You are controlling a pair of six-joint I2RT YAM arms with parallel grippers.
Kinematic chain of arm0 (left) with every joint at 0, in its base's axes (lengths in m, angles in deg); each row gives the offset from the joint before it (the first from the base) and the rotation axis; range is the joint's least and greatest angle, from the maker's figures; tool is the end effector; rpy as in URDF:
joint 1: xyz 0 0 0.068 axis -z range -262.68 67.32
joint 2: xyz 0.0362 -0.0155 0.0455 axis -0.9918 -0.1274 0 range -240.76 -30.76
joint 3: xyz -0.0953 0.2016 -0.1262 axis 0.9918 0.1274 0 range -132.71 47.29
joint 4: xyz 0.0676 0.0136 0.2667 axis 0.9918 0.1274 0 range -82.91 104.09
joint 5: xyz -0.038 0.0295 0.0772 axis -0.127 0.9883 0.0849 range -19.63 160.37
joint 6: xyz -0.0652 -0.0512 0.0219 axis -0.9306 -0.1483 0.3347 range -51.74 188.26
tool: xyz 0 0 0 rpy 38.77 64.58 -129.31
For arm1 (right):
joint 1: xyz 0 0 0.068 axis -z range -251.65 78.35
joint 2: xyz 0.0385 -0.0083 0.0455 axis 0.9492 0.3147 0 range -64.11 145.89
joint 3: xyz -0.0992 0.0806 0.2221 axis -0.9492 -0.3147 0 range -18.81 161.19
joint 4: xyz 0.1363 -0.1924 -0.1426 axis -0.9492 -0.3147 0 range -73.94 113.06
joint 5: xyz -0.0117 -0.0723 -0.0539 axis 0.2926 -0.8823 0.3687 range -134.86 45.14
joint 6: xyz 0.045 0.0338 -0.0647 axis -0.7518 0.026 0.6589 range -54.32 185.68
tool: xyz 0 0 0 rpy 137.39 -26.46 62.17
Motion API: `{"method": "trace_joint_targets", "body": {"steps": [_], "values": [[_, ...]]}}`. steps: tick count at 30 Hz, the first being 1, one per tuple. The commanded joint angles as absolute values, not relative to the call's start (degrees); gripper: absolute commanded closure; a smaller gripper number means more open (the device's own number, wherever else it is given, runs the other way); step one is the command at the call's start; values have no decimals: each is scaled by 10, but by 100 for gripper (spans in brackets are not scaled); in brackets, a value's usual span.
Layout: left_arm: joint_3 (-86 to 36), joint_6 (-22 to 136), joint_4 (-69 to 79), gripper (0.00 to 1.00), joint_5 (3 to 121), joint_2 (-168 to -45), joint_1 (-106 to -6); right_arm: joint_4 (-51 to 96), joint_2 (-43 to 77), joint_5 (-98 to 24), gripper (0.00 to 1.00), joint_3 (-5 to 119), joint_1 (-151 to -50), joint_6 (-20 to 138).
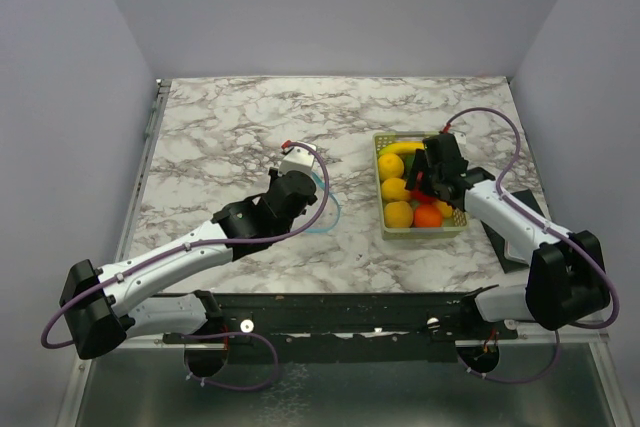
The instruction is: Place the food in the zip-top bag and seal the zipper
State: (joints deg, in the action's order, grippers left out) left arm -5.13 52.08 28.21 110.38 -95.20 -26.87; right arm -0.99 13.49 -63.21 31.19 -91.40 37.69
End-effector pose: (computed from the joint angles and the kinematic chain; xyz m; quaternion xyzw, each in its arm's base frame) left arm 0.2035 -0.2132 0.2686 0.1270 0.8326 -0.0196 0.5387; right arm 0.3051 0.0844 0.1730 0.1192 0.9263 -0.0065 0.3574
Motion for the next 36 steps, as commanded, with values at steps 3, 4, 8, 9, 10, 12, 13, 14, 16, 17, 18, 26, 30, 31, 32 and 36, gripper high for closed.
{"method": "trace_joint_targets", "body": {"steps": [3, 4, 8, 9, 10, 12, 13, 14, 16, 17, 18, 26, 30, 31, 32, 36], "values": [[-61, 528, 288, 100, 1102, -955, -273, -4, 133, -631, 32, 318, -910, 382], [-61, 527, 287, 100, 1102, -955, -272, -5, 131, -629, 36, 318, -910, 383], [-61, 528, 288, 100, 1101, -954, -272, -15, 116, -624, 57, 321, -910, 387], [-61, 528, 288, 100, 1102, -954, -273, -17, 109, -623, 60, 322, -910, 388], [-61, 529, 288, 100, 1102, -953, -272, -20, 101, -621, 63, 324, -910, 389], [-61, 528, 288, 100, 1101, -953, -273, -30, 87, -617, 67, 329, -910, 390], [-61, 528, 287, 100, 1101, -953, -272, -35, 81, -614, 69, 333, -909, 391], [-61, 529, 288, 100, 1100, -953, -272, -38, 73, -607, 72, 335, -910, 394], [-62, 528, 287, 100, 1101, -953, -273, -34, 57, -588, 72, 335, -910, 406], [-62, 529, 288, 100, 1100, -953, -273, -33, 50, -577, 72, 336, -910, 411], [-62, 528, 288, 100, 1100, -953, -273, -33, 43, -564, 73, 337, -910, 416], [-62, 528, 287, 100, 1097, -952, -273, 7, -42, -373, 76, 321, -911, 434], [-63, 527, 288, 100, 1093, -955, -273, 14, -60, -317, 76, 318, -918, 436], [-63, 528, 288, 100, 1093, -955, -273, 20, -66, -299, 76, 314, -920, 434], [-63, 527, 287, 100, 1092, -955, -273, 26, -70, -280, 76, 309, -923, 430], [-63, 526, 288, 100, 1093, -954, -273, 58, -85, -229, 76, 290, -944, 408]]}}
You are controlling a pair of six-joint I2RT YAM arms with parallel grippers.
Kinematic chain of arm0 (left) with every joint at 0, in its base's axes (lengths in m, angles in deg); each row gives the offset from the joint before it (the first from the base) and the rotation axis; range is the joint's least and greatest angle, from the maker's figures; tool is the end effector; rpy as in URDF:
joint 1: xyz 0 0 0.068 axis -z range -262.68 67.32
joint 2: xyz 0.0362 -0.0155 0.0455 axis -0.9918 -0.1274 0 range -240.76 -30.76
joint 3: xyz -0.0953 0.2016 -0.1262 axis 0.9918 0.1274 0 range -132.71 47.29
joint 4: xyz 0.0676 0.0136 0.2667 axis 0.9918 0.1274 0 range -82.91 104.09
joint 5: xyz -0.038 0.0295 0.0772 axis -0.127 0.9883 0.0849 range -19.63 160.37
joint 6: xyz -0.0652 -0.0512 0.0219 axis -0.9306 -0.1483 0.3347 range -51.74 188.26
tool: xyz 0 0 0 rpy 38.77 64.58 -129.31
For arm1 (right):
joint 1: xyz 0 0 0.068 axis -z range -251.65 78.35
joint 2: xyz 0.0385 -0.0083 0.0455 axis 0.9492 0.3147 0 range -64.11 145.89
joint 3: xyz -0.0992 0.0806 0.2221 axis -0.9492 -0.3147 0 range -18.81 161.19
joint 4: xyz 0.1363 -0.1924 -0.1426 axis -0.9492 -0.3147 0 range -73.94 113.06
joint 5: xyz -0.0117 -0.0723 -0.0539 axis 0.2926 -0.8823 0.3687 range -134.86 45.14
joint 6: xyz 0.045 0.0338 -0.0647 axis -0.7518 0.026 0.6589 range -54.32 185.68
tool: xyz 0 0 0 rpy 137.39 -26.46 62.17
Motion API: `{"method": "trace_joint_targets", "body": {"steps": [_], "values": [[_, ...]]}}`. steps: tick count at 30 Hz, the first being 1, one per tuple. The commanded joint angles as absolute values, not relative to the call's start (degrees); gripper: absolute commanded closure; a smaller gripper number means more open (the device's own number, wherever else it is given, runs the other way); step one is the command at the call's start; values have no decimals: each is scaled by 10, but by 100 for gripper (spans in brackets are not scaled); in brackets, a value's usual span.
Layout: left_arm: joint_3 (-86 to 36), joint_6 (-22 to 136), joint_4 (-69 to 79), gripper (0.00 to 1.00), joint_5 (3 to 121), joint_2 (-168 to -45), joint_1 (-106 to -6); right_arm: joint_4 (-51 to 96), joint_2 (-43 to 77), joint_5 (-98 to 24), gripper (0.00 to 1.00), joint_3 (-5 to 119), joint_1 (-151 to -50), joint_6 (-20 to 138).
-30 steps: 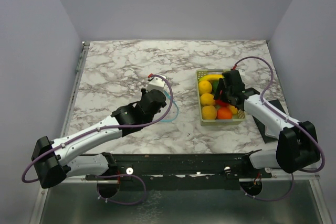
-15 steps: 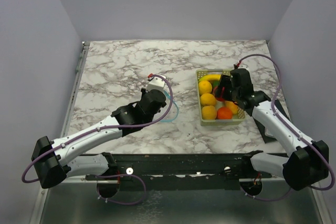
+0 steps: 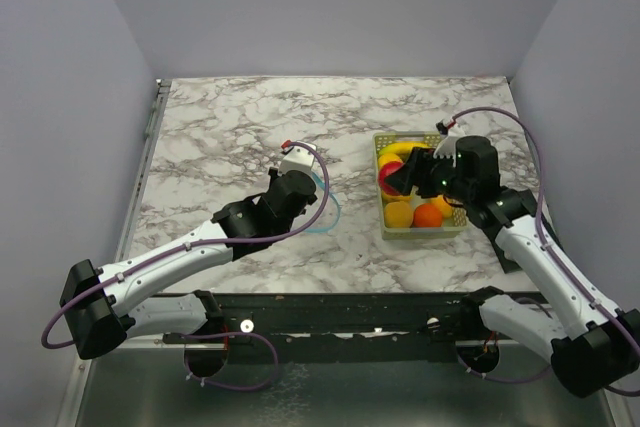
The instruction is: Place the food in the zip-top bag and seal the zipper
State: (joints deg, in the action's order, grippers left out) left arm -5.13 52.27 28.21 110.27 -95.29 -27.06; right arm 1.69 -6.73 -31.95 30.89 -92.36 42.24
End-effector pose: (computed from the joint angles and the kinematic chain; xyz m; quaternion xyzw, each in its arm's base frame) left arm 0.2043 -0.2128 0.2682 0.1278 0.8330 -0.0180 0.5380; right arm 0.2576 0.1156 0.2744 -0.0366 0.8575 0.2791 0.4306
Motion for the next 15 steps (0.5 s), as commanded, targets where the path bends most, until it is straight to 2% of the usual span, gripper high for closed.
{"method": "trace_joint_targets", "body": {"steps": [1, 7, 15], "values": [[-63, 526, 288, 100, 1093, -954, -273, 67, -88, -224, 76, 286, -953, 403], [-63, 525, 287, 100, 1094, -954, -273, 87, -81, -279, 76, 285, -1042, 383], [-63, 525, 288, 100, 1093, -953, -273, 126, -12, -359, 76, 305, -1152, 369]]}}
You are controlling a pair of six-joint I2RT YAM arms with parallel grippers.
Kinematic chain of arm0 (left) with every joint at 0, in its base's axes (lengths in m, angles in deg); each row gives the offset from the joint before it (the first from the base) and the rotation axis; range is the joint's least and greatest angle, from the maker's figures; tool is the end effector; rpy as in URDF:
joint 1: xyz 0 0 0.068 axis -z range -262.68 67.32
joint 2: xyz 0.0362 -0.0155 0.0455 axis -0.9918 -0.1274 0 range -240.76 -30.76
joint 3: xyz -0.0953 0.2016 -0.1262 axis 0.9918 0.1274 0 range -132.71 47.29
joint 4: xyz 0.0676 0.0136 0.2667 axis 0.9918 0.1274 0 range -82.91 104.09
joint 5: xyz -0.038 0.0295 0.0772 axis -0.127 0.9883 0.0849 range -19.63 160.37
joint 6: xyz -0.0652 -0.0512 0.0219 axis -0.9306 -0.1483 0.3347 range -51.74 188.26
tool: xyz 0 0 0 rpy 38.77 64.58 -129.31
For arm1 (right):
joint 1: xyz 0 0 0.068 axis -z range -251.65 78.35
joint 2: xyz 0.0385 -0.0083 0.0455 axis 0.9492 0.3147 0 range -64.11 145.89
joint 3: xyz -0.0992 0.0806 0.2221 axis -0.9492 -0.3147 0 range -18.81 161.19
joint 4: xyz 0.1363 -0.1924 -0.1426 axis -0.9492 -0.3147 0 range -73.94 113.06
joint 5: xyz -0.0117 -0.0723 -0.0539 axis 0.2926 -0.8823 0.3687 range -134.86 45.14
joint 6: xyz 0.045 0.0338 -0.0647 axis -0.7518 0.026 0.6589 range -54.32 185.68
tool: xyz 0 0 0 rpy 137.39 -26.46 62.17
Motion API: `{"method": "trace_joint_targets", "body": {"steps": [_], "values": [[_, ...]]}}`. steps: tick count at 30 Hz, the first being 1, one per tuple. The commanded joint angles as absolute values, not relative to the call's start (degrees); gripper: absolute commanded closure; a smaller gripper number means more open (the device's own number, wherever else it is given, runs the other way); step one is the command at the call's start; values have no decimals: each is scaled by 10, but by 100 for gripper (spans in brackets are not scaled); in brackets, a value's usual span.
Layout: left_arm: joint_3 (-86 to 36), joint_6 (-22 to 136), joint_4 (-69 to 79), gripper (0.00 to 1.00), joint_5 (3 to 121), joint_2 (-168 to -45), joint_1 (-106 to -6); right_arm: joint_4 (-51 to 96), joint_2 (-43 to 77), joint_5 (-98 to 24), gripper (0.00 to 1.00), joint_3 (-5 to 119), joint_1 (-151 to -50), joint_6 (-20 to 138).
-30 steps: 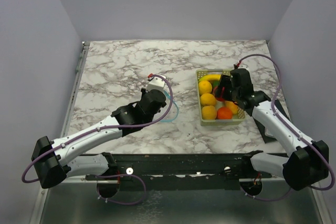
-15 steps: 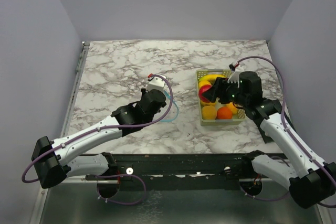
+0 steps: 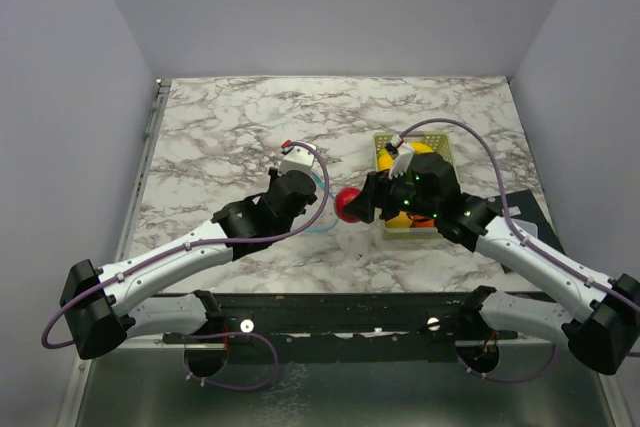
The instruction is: Place the food in the zip-top bag and seal the zipper
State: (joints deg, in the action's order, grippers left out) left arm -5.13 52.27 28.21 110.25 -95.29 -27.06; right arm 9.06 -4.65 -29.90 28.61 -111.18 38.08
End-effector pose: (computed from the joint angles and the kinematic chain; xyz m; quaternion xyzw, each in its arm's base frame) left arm 0.2043 -0.2129 0.2682 0.1279 0.8330 -0.0182 0.5379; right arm 0.2139 0.2020 0.2660 -0.1560 0.8293 0.3823 0.3765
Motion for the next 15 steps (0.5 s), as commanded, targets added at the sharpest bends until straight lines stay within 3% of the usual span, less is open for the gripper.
{"method": "trace_joint_targets", "body": {"steps": [1, 15], "values": [[-63, 525, 288, 100, 1094, -953, -273, 129, -1, -372, 76, 312, -1163, 368], [-63, 525, 289, 100, 1092, -949, -273, 204, 135, -491, 73, 366, -1234, 338]]}}
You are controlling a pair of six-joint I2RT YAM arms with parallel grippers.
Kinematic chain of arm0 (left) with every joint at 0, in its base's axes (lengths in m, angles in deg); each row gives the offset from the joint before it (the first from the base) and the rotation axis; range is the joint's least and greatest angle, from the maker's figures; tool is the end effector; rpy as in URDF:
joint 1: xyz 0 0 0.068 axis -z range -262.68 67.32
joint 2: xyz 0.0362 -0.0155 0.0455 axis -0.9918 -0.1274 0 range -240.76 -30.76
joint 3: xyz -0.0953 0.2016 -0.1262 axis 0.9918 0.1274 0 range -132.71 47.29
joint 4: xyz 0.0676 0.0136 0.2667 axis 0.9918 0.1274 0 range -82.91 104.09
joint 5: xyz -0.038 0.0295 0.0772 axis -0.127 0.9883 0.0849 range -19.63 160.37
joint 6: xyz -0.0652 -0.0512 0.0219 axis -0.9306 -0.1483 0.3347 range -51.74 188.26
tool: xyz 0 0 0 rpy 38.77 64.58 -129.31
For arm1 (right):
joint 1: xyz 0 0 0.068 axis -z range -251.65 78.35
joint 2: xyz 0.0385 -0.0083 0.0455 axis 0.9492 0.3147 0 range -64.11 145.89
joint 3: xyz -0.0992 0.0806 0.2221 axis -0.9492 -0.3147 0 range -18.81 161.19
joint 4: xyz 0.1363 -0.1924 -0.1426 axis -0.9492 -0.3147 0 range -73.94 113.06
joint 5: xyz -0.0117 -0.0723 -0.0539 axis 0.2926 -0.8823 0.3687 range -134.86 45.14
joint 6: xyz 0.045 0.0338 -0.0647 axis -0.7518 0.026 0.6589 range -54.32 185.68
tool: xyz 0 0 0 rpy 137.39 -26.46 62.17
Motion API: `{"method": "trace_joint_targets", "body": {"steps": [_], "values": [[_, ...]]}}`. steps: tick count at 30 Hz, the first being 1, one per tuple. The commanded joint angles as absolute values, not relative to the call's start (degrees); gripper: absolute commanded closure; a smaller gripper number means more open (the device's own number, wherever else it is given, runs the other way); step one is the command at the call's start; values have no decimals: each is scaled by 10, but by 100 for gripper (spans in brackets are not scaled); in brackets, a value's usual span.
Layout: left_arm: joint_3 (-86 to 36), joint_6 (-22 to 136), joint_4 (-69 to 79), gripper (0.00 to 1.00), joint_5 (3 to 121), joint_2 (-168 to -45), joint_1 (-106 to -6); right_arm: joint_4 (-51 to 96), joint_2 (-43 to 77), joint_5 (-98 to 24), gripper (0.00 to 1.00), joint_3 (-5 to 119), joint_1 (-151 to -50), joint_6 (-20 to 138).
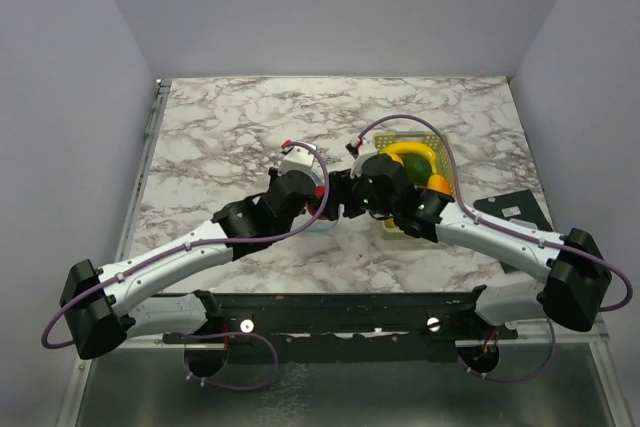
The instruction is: Place the food in the zip-top bag and seal the zipper
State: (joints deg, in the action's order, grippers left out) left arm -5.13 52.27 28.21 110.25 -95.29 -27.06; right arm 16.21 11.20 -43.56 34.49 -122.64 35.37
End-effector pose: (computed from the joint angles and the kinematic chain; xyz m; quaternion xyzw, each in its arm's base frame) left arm 0.2043 -0.2129 0.2682 0.1279 0.8330 -0.0182 0.5379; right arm 0.2201 0.2747 0.2382 -0.1603 0.8459 0.3387 0.3795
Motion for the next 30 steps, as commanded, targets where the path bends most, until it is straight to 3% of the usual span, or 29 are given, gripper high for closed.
{"method": "trace_joint_targets", "body": {"steps": [1, 12, 16, 22, 30], "values": [[-63, 525, 288, 100, 1092, -949, -273, 209, 140, -497, 73, 366, -1237, 334], [-63, 526, 289, 100, 1089, -949, -273, 258, 207, -537, 64, 387, -1257, 294], [-63, 525, 288, 100, 1090, -948, -273, 258, 229, -563, 50, 397, -1264, 276], [-63, 525, 288, 100, 1091, -948, -273, 259, 245, -582, 18, 406, -1269, 263], [-63, 525, 289, 100, 1095, -948, -273, 268, 232, -569, 6, 397, -1269, 267]]}}
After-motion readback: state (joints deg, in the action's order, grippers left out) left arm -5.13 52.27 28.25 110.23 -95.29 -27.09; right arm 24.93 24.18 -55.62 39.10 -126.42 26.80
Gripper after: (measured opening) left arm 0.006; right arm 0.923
